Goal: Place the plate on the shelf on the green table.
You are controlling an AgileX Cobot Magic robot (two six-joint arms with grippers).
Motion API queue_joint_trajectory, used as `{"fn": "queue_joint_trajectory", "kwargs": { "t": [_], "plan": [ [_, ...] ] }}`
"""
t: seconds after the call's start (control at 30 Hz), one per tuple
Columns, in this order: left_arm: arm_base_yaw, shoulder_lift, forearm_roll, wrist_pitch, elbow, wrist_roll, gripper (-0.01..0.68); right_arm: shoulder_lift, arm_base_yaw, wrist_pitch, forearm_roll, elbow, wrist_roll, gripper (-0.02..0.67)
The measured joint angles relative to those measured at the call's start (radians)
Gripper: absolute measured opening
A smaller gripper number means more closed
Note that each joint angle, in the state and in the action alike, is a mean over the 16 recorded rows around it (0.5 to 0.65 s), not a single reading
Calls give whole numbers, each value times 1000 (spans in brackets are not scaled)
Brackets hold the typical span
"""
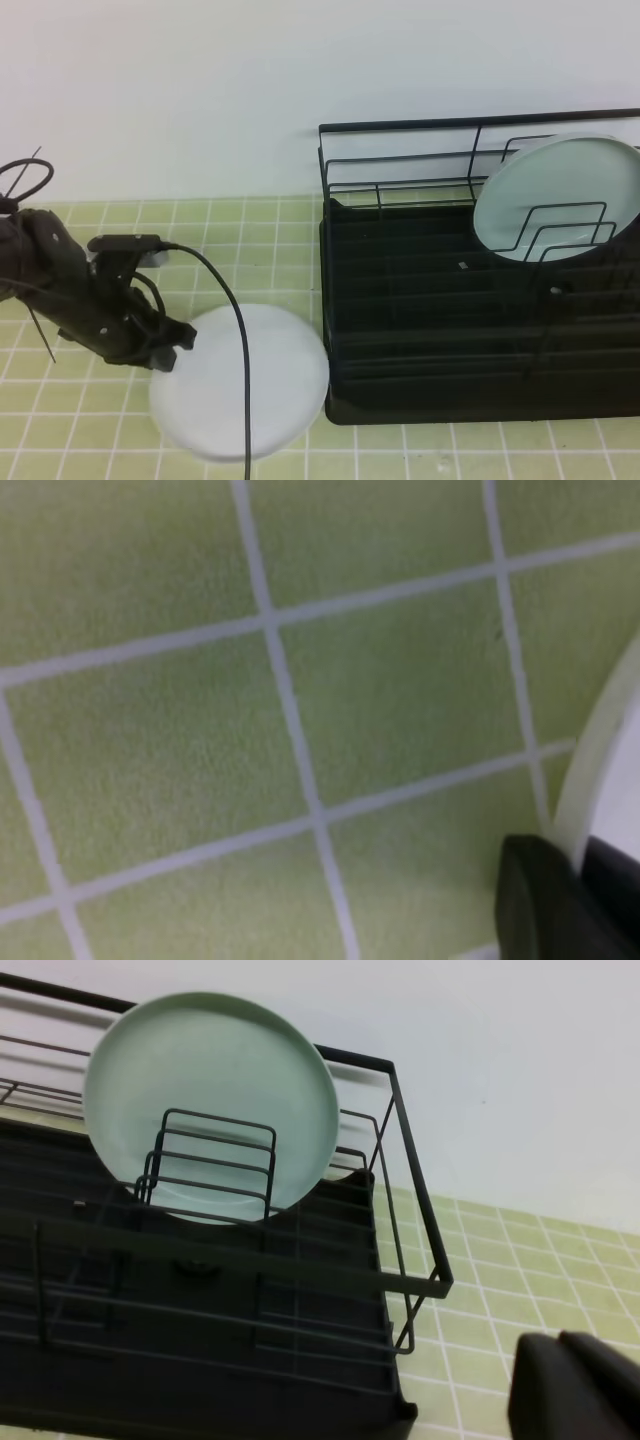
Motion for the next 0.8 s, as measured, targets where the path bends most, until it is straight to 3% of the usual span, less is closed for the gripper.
{"fn": "queue_joint_trajectory", "kwargs": {
  "t": [0.17,0.53,0.67,0.8],
  "plan": [
    [4,-45,46,-2,0,-21,10,0,0,0,0,0,0,-3],
    [33,-289,96,-26,0,-54,4,0,0,-2,18,-7,-2,-3],
    [35,-412,63,-32,0,-37,4,0,0,-3,118,-37,-28,-3],
    [15,-537,-4,-39,0,8,4,0,0,-8,323,-82,-107,-3]
  ]
}}
